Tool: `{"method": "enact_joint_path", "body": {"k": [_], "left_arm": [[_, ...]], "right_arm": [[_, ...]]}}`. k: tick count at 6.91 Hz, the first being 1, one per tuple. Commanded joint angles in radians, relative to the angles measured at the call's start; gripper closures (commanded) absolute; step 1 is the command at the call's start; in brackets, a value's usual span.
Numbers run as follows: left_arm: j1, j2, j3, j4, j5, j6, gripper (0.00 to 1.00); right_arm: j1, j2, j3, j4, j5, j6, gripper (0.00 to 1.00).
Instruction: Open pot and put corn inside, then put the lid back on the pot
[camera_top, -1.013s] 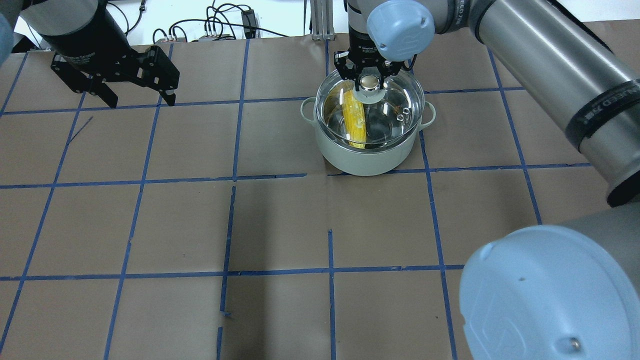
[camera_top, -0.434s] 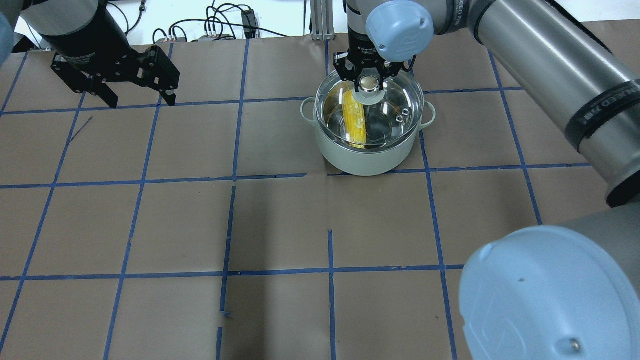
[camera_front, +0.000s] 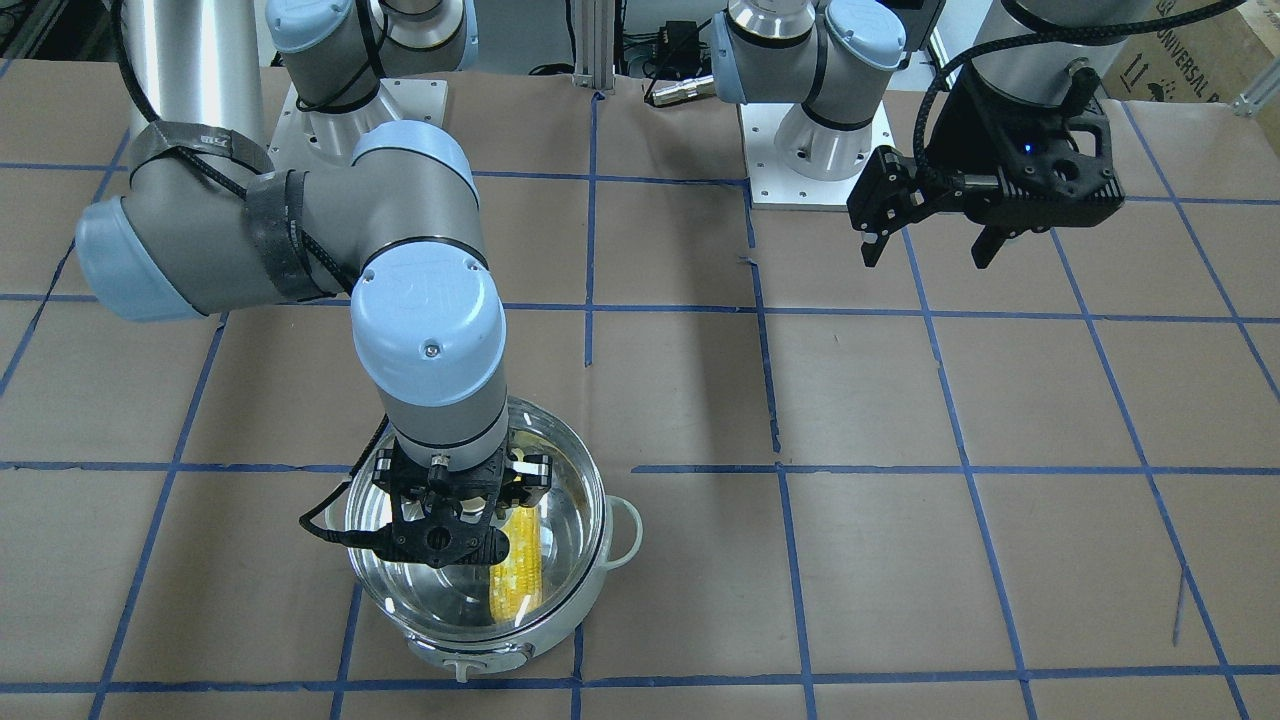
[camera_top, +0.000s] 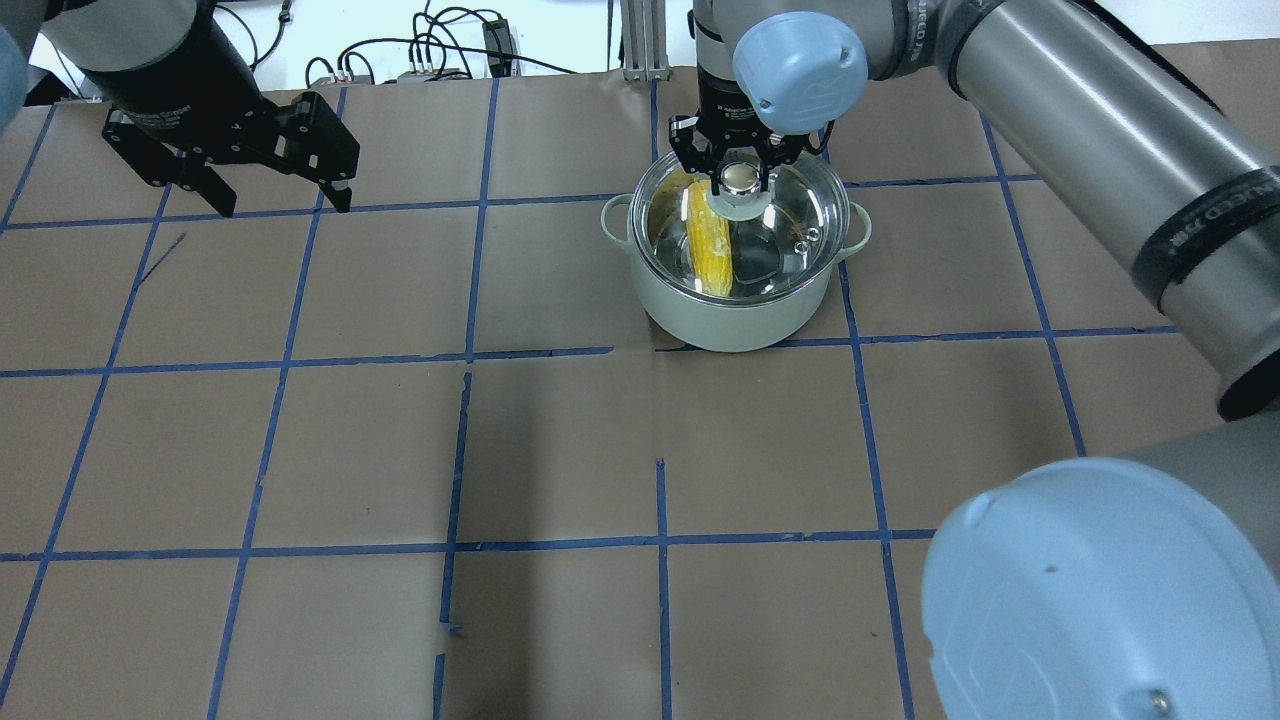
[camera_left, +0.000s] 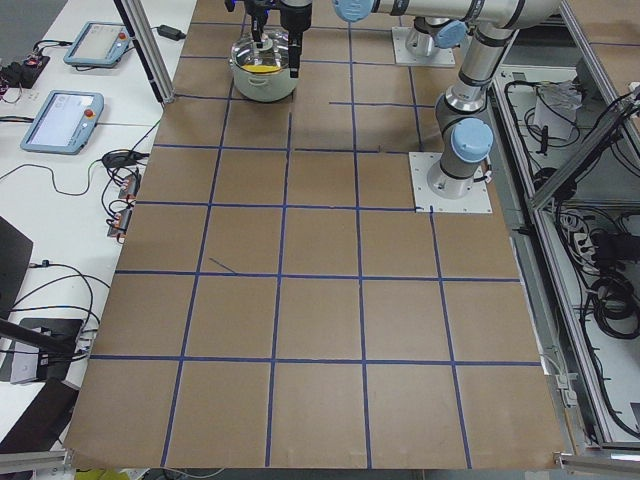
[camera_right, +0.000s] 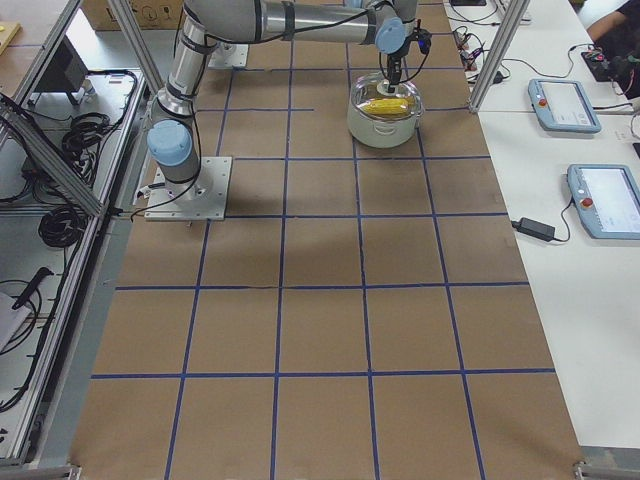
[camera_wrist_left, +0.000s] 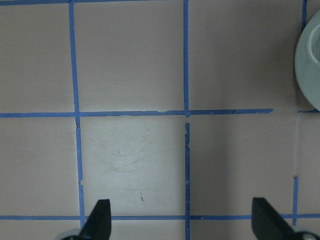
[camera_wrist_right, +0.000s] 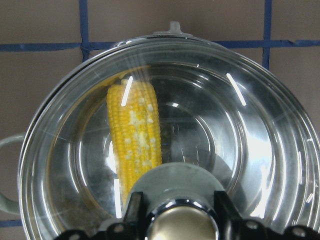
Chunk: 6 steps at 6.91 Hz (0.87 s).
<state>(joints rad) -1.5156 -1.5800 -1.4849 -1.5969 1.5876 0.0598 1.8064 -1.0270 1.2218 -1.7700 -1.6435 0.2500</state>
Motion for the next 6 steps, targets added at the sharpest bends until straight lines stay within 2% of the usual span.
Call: {"method": "enact_joint_path", "body": {"k": [1,2,3,4,6], "left_arm": [[0.0,0.0,0.0,0.0,0.0,0.0,0.0],[0.0,0.0,0.0,0.0,0.0,0.0,0.0],[0.0,0.0,0.0,0.0,0.0,0.0,0.0],[0.0,0.0,0.0,0.0,0.0,0.0,0.0],[0.0,-0.002,0.0,0.0,0.0,0.0,0.0]], "right_arm": [[-0.001,0.002,-0.007,-0.002,0.001,-0.003,0.93],[-0.001,0.005,-0.011,0.0,0.001,-0.008,0.85],[-0.001,0.005,-0.013,0.0,0.001,-0.011,0.55],[-0.001,0.004,-0.015,0.0,0.001,-0.009,0.3],[-0.001,0.004,-0.018,-0.002,0.001,-0.008,0.24]]}}
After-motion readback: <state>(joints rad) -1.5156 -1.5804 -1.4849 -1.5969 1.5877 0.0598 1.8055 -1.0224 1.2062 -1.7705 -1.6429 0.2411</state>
